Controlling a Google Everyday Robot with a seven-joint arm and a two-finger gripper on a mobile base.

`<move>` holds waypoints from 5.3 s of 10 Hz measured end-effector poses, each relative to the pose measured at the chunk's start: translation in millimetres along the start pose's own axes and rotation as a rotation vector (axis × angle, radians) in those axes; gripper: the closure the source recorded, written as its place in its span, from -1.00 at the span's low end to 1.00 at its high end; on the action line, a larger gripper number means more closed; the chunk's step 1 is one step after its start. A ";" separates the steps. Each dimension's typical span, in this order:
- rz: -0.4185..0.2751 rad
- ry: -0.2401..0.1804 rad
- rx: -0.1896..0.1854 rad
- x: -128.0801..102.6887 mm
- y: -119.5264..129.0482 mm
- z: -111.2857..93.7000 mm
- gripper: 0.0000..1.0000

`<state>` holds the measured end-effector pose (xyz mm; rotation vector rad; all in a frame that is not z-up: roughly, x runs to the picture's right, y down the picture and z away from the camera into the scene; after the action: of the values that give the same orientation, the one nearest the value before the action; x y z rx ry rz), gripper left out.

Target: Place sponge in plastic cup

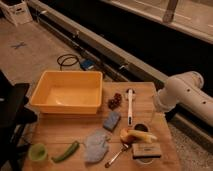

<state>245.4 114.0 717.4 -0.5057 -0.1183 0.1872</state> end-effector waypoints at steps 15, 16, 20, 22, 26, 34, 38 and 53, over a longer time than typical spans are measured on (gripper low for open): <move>-0.560 -0.076 -0.125 -137.8 1.2 56.6 -0.60; -0.618 -0.080 -0.141 -145.7 3.4 60.8 -0.60; -0.723 -0.106 -0.243 -164.4 12.5 75.9 -0.60; -0.720 -0.106 -0.243 -162.9 12.5 75.6 -0.60; -0.781 -0.109 -0.236 -181.4 11.1 92.8 -0.60; -0.813 -0.116 -0.306 -192.6 23.5 147.8 -0.60; -0.784 -0.127 -0.335 -180.7 28.1 161.6 -0.60; -0.729 -0.192 -0.335 -175.7 34.5 186.0 0.78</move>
<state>39.3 194.6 850.3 -0.7456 -0.5163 -0.5077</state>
